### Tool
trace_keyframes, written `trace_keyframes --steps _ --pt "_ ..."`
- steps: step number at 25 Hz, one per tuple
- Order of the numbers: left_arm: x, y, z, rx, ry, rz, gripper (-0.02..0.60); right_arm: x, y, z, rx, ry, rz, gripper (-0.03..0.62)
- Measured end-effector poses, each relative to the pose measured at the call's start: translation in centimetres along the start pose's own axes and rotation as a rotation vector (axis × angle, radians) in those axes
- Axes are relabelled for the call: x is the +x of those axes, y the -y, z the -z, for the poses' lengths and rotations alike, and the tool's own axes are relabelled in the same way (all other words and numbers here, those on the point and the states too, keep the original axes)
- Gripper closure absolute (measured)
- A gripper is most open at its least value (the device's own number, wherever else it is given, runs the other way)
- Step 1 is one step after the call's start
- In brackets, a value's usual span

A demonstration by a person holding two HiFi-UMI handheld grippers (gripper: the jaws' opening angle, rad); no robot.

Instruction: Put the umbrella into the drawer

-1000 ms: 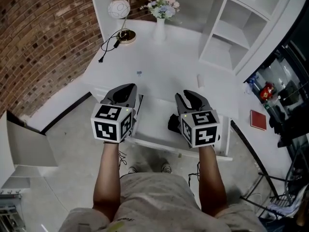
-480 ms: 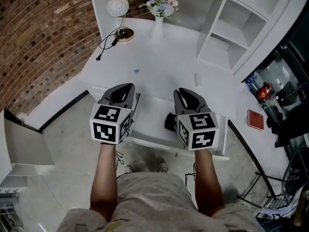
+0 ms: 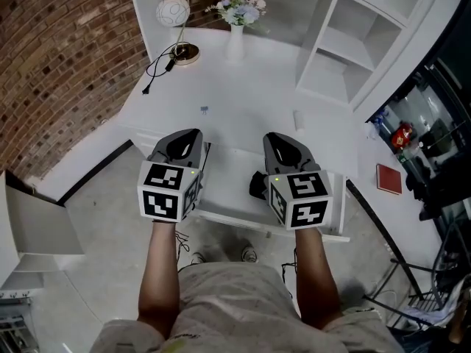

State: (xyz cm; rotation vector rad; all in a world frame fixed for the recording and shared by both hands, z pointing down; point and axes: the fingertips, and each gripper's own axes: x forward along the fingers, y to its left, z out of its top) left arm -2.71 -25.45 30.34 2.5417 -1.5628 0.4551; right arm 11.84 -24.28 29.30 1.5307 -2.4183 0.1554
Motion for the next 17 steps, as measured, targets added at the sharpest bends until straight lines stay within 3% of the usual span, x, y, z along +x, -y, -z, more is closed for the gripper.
trace_keyframes --steps 17 --pt "-0.56 -0.11 -0.09 -0.034 0.011 -0.001 0.584 -0.55 0.15 -0.08 0.01 0.004 0.002 0.576"
